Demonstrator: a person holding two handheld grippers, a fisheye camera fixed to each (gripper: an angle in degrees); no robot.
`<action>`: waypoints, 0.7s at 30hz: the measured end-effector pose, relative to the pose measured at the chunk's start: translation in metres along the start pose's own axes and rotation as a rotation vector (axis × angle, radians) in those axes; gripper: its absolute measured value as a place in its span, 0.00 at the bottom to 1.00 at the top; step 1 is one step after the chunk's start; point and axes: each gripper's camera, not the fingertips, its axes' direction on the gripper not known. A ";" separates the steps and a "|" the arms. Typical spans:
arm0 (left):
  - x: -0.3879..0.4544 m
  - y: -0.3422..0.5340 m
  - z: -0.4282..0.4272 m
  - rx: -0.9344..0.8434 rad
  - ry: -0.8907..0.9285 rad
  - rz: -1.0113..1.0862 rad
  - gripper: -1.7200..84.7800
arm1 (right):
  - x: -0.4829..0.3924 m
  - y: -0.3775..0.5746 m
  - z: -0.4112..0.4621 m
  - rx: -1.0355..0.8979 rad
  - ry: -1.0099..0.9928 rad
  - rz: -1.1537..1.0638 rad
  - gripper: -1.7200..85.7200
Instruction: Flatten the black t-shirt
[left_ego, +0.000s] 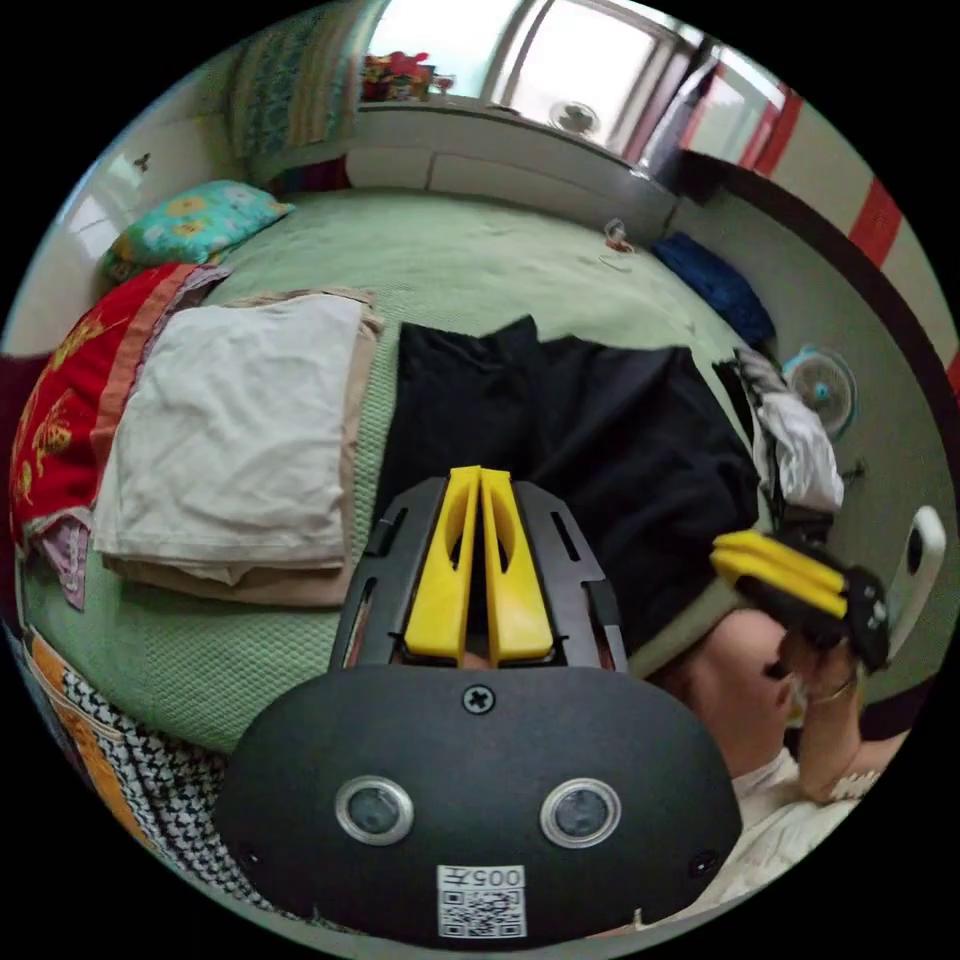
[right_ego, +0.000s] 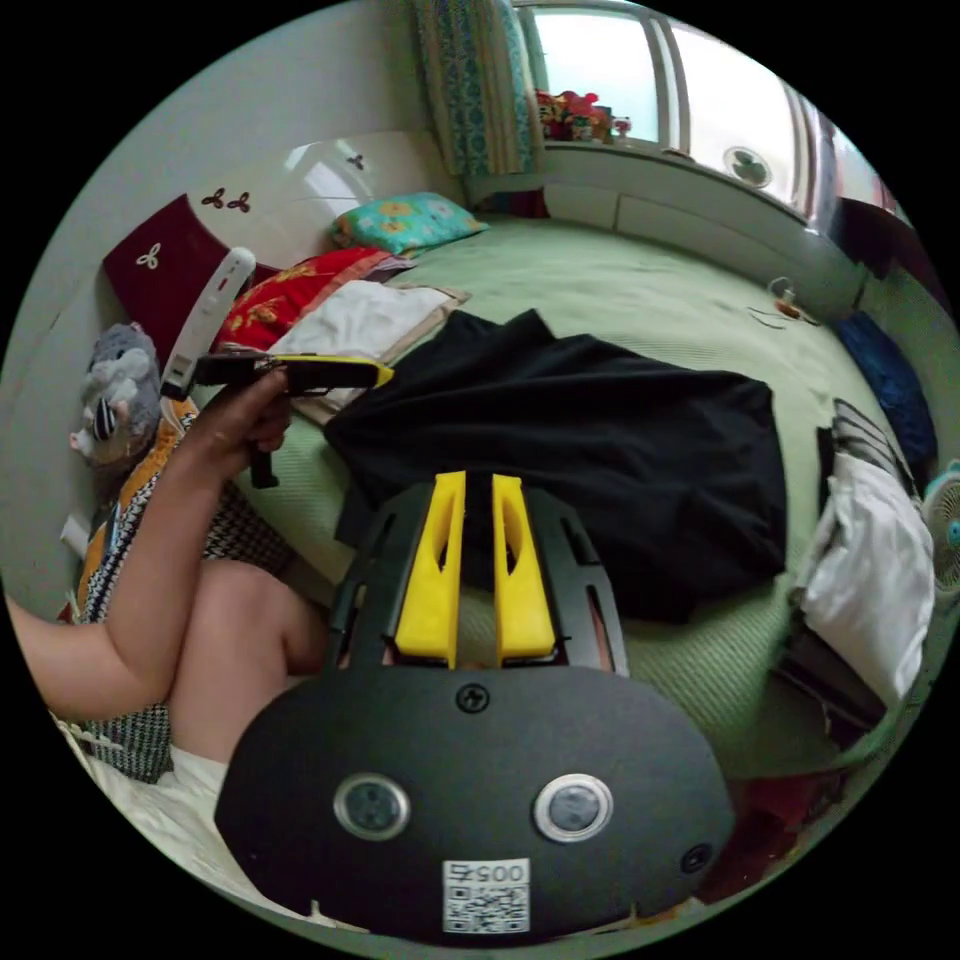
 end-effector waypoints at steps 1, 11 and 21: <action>0.015 0.005 0.003 -0.012 -0.001 0.021 0.02 | 0.014 0.009 -0.013 0.002 0.037 0.025 0.07; 0.111 0.054 0.000 -0.081 -0.022 0.147 0.11 | 0.067 0.077 -0.060 -0.015 0.008 0.169 0.07; 0.168 0.080 0.029 -0.164 -0.079 0.109 0.16 | 0.080 0.079 -0.070 -0.041 0.037 0.106 0.11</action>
